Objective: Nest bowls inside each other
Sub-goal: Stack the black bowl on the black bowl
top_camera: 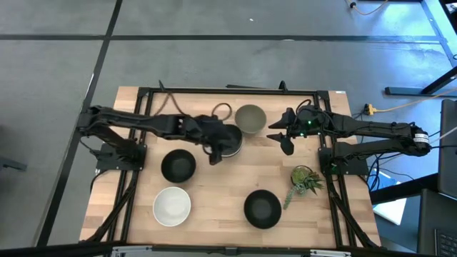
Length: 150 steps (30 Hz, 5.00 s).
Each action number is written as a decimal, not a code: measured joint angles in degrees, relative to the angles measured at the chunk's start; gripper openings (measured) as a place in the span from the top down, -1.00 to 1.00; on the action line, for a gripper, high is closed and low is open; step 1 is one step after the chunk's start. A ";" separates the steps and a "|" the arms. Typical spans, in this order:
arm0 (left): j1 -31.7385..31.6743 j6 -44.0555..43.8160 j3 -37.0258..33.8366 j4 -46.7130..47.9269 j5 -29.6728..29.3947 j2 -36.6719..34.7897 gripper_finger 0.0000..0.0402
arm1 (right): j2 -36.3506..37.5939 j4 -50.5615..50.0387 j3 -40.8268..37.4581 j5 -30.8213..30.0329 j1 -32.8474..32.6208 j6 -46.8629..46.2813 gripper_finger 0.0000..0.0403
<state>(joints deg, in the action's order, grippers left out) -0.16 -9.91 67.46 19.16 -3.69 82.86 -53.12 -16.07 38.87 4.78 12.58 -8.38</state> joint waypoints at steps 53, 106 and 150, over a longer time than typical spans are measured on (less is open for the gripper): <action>1.99 -7.96 -17.54 42.43 -0.89 -11.18 0.25 | 0.02 7.05 -0.04 -0.20 -0.04 -4.77 -0.05; -2.40 -11.04 -22.16 34.77 9.20 -11.33 0.46 | -0.02 6.99 -0.02 -0.20 -0.04 -3.36 -0.05; -0.81 -9.75 -22.14 24.50 6.17 -11.36 0.44 | -0.02 6.91 -0.02 -0.22 0.00 -2.84 -0.05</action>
<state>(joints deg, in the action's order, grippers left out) -0.97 -19.66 45.32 43.67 2.48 71.50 -53.15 -9.16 38.85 4.56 12.58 -11.22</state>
